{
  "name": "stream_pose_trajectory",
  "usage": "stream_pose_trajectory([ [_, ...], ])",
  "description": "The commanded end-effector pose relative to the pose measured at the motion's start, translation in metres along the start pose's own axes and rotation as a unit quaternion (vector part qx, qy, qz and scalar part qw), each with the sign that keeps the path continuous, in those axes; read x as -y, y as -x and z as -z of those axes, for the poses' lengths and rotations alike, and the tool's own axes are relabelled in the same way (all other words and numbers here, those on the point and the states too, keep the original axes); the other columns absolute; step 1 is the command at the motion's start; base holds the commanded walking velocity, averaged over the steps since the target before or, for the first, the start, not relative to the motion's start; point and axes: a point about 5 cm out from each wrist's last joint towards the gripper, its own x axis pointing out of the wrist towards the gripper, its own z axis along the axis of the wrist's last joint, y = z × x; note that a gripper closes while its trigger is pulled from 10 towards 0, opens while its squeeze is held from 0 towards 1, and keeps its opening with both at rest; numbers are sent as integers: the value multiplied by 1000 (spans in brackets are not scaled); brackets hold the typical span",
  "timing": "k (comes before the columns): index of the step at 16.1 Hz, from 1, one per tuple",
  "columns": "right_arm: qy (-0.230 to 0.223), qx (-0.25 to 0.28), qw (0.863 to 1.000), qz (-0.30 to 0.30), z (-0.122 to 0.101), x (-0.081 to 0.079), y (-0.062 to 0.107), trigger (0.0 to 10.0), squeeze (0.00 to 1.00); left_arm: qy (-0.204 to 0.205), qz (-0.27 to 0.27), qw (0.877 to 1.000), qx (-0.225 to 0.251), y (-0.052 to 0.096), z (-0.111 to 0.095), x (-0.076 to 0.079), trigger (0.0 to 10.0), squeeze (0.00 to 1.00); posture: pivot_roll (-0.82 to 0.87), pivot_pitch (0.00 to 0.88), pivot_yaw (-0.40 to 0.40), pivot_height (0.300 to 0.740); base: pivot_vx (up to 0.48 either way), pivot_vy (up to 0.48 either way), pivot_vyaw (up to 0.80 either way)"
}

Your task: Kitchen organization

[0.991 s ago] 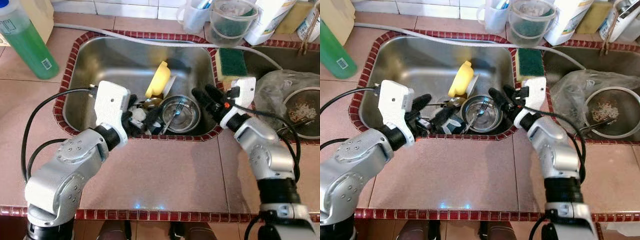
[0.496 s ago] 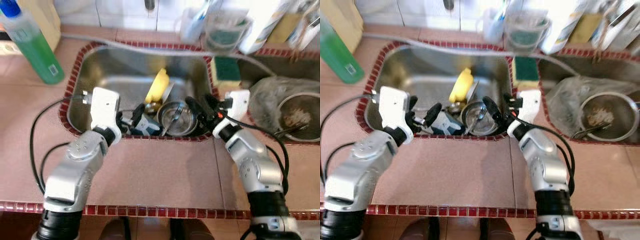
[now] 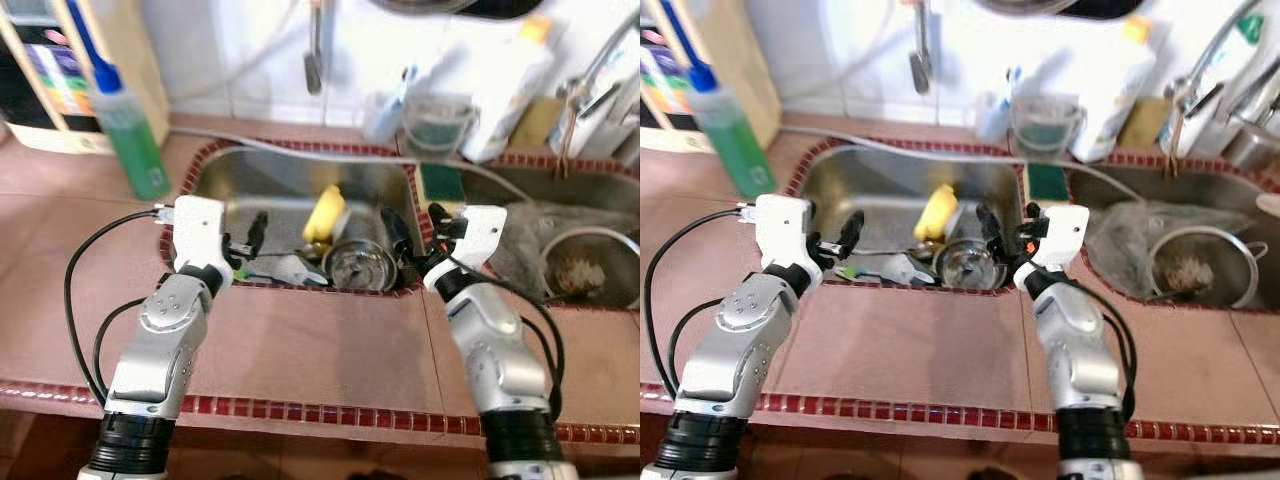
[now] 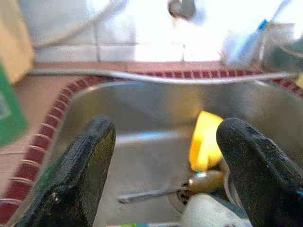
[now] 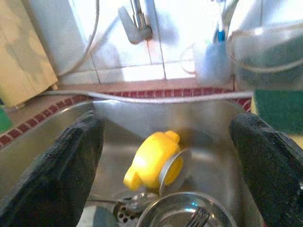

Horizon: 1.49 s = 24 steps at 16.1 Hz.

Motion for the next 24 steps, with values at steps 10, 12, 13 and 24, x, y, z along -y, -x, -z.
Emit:
stream_pose_trajectory([
  [10, 48, 25, 998, 35, 5, -3, 12, 10000, 0, 9, -5, 1000, 16, 2, 21, -3, 10000, 0, -40, 0, -21, 740, 0, 0, 0],
  [12, 50, 24, 998, 39, 7, -2, 12, 10000, 0, -7, 0, 1000, 15, 4, 24, -3, 10000, 0, -36, 0, -23, 740, 0, 0, 0],
  [13, 50, 19, 998, 40, 10, -3, 13, 10000, 0, -6, -1, 1000, 14, 6, 26, -3, 10000, 0, -25, 0, -27, 740, -292, 0, 0],
  [24, 53, 13, 998, 33, 14, -6, 11, 10000, 0, -4, -3, 1000, 15, 9, 28, -6, 10000, 0, -14, 0, -34, 740, -351, 0, 0],
])
